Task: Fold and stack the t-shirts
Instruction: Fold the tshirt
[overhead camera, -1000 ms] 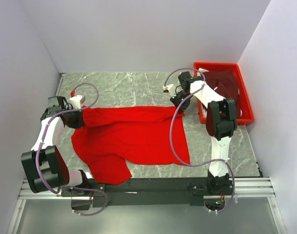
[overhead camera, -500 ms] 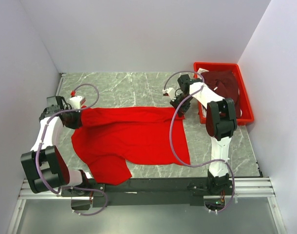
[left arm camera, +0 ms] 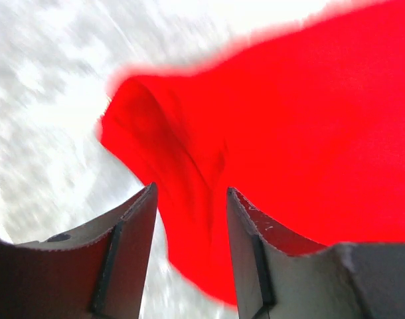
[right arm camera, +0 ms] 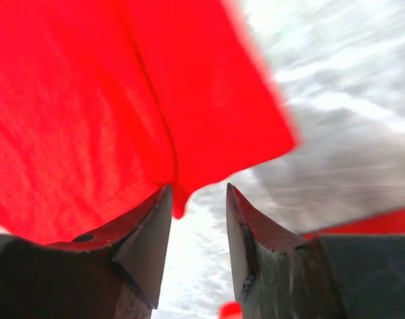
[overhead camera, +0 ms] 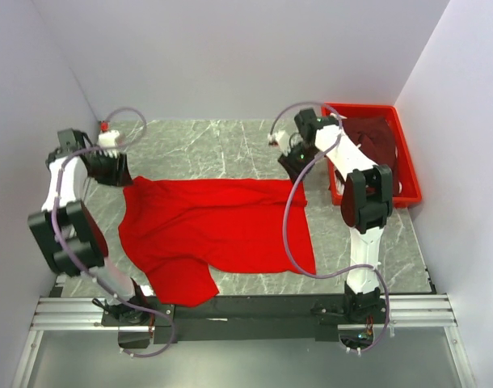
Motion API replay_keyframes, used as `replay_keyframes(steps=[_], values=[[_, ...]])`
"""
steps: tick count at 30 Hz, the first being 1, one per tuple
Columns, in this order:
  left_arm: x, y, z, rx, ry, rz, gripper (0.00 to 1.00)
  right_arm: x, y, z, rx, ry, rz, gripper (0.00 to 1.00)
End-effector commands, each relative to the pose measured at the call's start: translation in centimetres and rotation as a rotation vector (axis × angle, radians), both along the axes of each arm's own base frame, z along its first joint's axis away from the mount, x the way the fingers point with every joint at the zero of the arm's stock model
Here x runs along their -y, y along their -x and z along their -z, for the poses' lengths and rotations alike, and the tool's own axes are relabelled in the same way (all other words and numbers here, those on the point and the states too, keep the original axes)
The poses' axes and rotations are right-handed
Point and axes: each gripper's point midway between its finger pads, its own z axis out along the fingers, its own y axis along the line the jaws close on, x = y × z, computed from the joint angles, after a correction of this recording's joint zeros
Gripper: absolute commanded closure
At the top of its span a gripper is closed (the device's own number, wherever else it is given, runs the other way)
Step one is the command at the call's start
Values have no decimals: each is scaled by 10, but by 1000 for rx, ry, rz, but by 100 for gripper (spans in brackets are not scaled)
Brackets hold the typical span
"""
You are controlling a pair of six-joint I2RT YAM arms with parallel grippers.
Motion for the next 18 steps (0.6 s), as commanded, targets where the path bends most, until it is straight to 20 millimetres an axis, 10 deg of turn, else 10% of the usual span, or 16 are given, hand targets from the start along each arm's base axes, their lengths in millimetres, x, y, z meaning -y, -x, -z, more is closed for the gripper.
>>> replay_keyframes(steps=[1, 8, 18], values=[[-1, -47, -8, 17, 143, -141, 49, -12, -21, -20, 48, -40, 58, 57], [-4, -86, 21, -98, 306, -308, 49, -17, -53, 5, 67, 0, 148, 67], [8, -95, 59, -224, 388, -422, 40, -16, -43, 46, 14, 86, 132, 71]])
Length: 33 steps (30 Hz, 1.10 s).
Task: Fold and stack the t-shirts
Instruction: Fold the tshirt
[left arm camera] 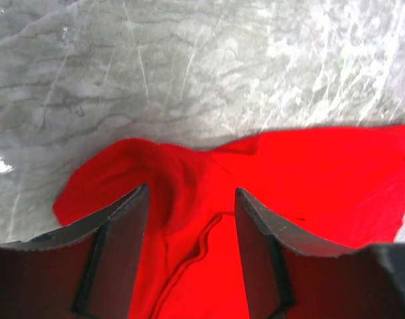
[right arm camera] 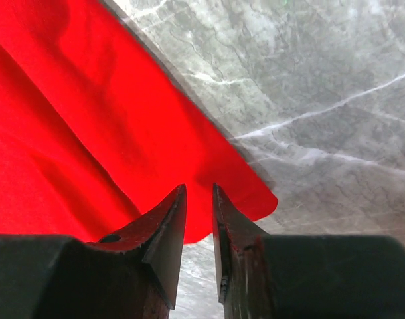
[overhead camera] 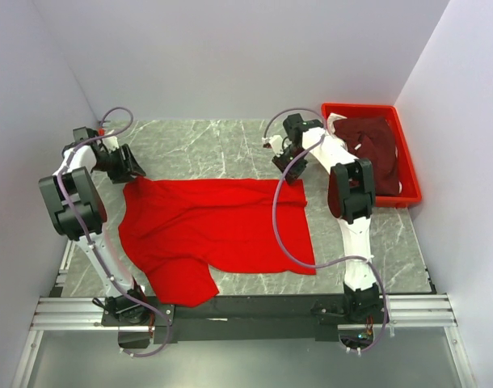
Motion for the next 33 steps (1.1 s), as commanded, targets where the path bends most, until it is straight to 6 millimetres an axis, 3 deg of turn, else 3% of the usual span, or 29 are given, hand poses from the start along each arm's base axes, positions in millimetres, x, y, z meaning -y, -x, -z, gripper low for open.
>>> replay_keyframes(steps=[1, 4, 7, 9, 10, 13, 18, 21, 26, 33], values=[[4, -18, -3, 5, 45, -52, 40, -3, -9, 1, 35, 26, 7, 70], [5, -22, 3, -10, 53, -65, 40, -1, -9, 8, 24, 42, 10, 71], [6, -25, 5, -19, 56, -66, 48, 3, -12, 12, 29, 65, 19, 72], [4, -23, 5, -33, 46, -69, 67, 6, -13, 14, 30, 81, 23, 73], [3, -20, 6, -35, 39, -64, 85, 6, -14, 15, 35, 85, 23, 75], [-10, -9, -3, -22, 24, -91, 99, 9, -12, 17, 24, 100, 24, 76], [-20, 20, -1, -23, -25, -108, 100, 12, -8, 21, 10, 120, 33, 78], [-24, 26, 17, -47, -41, -142, 100, 14, -7, 24, 0, 130, 37, 79], [-31, 18, 41, -69, -46, -177, 97, 14, -7, 24, -13, 136, 39, 79], [-43, -4, 47, -73, -58, -204, 87, 16, -26, 24, 55, 185, 61, 80]])
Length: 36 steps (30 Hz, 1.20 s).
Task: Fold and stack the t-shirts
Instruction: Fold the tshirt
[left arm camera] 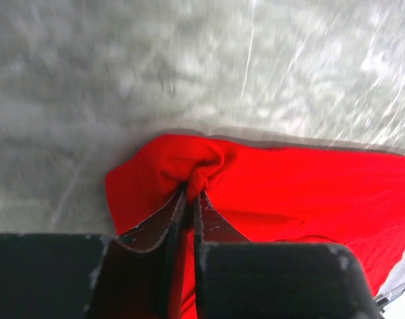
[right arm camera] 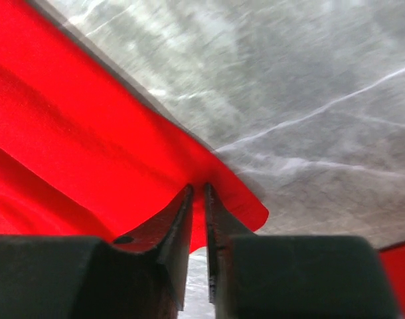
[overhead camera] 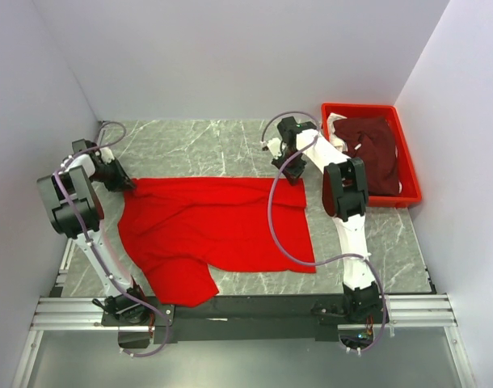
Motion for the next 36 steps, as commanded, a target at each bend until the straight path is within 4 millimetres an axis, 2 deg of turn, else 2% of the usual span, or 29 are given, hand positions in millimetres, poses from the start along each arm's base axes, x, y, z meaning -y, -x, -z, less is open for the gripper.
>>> replay_keyframes(steps=[1, 3, 5, 8, 9, 11, 12, 13, 14, 16, 18, 19, 20, 21, 22, 23, 24, 25, 27, 31, 36], values=[[-20, -27, -1, 40, -58, -35, 87, 4, -26, 4, 79, 65, 28, 82], [-22, -33, -1, 37, -62, -38, 87, 8, -42, -3, 133, 89, 41, 85], [-25, -43, -4, 51, -67, -43, 84, 6, -53, -1, 164, 110, 49, 87], [-25, -59, -7, 68, -72, -36, 78, 5, -76, -7, 228, 132, 52, 87], [-25, -62, -6, 66, -70, -34, 76, 3, -89, -17, 274, 128, 55, 87], [-27, -76, -7, 83, -73, -35, 70, 7, -105, -17, 338, 162, 65, 87], [-32, -87, -17, 116, -83, -32, 68, 9, -108, -12, 353, 190, 60, 87], [-33, -92, -20, 133, -89, -17, 66, 13, -122, -17, 422, 226, 60, 87], [-29, -92, -22, 129, -58, 10, 63, 14, -126, -18, 443, 231, 63, 86], [-28, -101, -46, 200, -79, 91, 58, 12, -135, -37, 499, 214, 87, 81], [-22, -98, -77, 271, -90, 155, 47, 6, -134, -54, 518, 165, 93, 75], [-21, -93, -96, 326, -144, 219, 43, 2, -130, -75, 548, 131, 111, 68], [-19, -91, -105, 349, -166, 241, 41, -7, -125, -82, 540, 72, 92, 62], [-14, -84, -112, 360, -165, 270, 41, -8, -114, -80, 513, 61, 87, 57], [-9, -75, -121, 384, -190, 320, 40, -12, -111, -106, 556, 20, 101, 50], [2, -69, -122, 385, -188, 365, 40, -16, -105, -110, 546, -1, 88, 48], [13, -56, -116, 354, -166, 404, 41, -20, -96, -109, 520, -26, 73, 45], [20, -50, -117, 359, -184, 458, 42, -20, -90, -117, 515, -40, 83, 44], [44, -38, -107, 319, -168, 531, 43, -24, -80, -117, 475, -71, 72, 44], [71, -36, -89, 267, -198, 607, 44, -26, -56, -99, 348, -82, 60, 46], [84, -42, -68, 191, -229, 644, 45, -24, -43, -86, 276, -97, 82, 49]])
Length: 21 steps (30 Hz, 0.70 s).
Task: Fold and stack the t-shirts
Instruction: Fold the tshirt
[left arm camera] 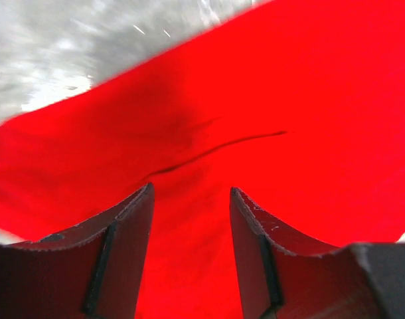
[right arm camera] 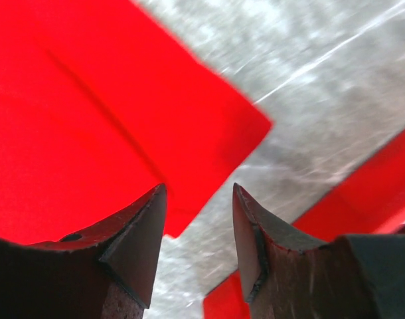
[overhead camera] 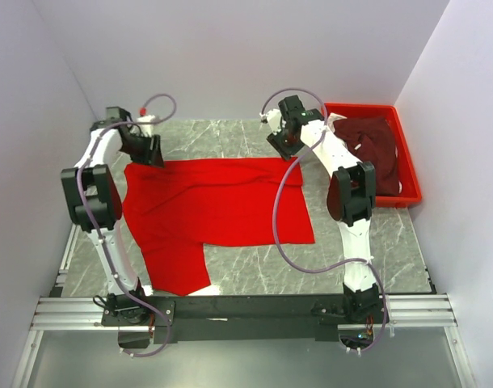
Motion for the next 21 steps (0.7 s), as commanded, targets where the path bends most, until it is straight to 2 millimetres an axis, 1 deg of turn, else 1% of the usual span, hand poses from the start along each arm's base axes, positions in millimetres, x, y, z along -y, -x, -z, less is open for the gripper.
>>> replay_keyframes(steps=[1, 3, 4, 6, 7, 12, 15, 17, 19, 21], values=[[-2, 3, 24, -71, -67, 24, 46, 0, 20, 3, -81, -37, 12, 49], [-3, 2, 29, -84, -94, 23, 47, 3, 22, 6, -90, -35, 19, 49], [-4, 2, 35, -101, -104, 17, 48, 5, 22, 7, -92, -34, 22, 50], [-6, 1, 39, -118, -119, 2, 48, 8, 23, 9, -97, -29, 27, 50], [-7, 1, 42, -126, -123, -2, 50, 10, 22, 9, -96, -30, 31, 50], [-8, 9, 54, -167, -133, -4, 52, 16, 25, 17, -115, -21, 37, 51], [-7, 7, 56, -164, -126, -12, 50, 20, 24, 20, -120, -17, 43, 51], [-5, 4, 56, -157, -123, -20, 47, 21, 25, 21, -130, -15, 44, 51], [-9, -1, 55, -144, -137, -34, 45, 22, 25, 21, -132, -15, 44, 52], [-9, -6, 55, -138, -138, -34, 46, 22, 25, 21, -129, -15, 41, 52]])
